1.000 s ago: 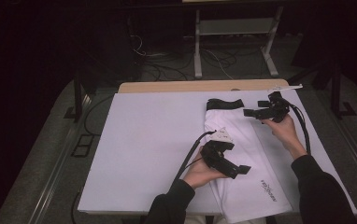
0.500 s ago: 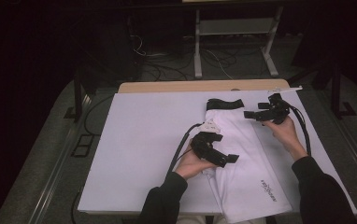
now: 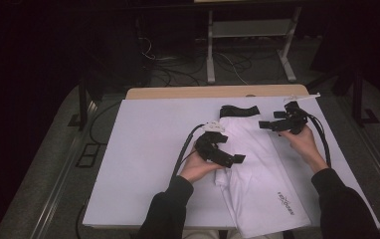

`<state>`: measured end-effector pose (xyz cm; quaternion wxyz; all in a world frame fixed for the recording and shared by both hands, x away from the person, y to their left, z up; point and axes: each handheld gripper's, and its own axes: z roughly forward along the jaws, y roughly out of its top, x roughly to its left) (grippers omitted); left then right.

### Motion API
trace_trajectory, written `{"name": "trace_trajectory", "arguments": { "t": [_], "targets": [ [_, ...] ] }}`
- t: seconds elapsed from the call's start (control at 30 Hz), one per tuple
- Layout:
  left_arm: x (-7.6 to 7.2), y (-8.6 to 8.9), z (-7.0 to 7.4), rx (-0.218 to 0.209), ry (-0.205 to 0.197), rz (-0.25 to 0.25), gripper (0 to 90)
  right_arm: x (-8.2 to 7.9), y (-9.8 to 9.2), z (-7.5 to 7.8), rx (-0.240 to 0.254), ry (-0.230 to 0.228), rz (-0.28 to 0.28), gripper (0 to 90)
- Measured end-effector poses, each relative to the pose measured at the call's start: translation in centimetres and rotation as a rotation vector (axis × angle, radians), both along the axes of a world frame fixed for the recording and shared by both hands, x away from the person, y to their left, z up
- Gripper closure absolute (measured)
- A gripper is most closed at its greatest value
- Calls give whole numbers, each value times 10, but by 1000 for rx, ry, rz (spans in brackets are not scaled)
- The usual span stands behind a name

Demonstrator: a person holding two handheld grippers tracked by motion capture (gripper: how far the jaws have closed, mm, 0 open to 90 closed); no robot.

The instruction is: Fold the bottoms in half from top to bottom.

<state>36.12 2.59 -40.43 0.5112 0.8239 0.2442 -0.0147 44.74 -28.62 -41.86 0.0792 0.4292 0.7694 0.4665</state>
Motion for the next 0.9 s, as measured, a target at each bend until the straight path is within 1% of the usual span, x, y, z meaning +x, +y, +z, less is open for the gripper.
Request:
{"name": "trace_trajectory", "arguments": {
  "t": [0.17, 0.3, 0.47, 0.5, 0.63, 0.67, 0.73, 0.87, 0.9],
  "targets": [
    [9, 7, 1, 3, 7, 15, 0, -1, 2, 0, -3, 3, 5, 0],
    [16, 12, 2, 0, 7, 7, 0, -1, 3, -1, -3, 3, 9, 0],
    [25, 17, 3, 2, 3, 27, 0, -2, 4, 0, -5, 1, 12, 0],
    [27, 18, 4, 8, 4, 28, 0, -2, 4, 0, -4, 1, 12, 0],
    [33, 22, 3, 11, 1, 46, 0, -3, 4, 1, -2, -1, 11, 0],
    [35, 23, 3, 21, -3, 44, 0, -3, 4, 1, 2, 0, 12, 0],
    [38, 25, 1, 24, 3, 48, 0, -3, 4, 2, 9, 2, 13, 0],
    [46, 29, -1, 22, 13, 64, 0, -4, 3, 2, 6, 0, 14, 0],
    [48, 29, -2, 30, 14, 67, 0, -4, 4, 2, 4, -1, 14, 0]
  ]
}}
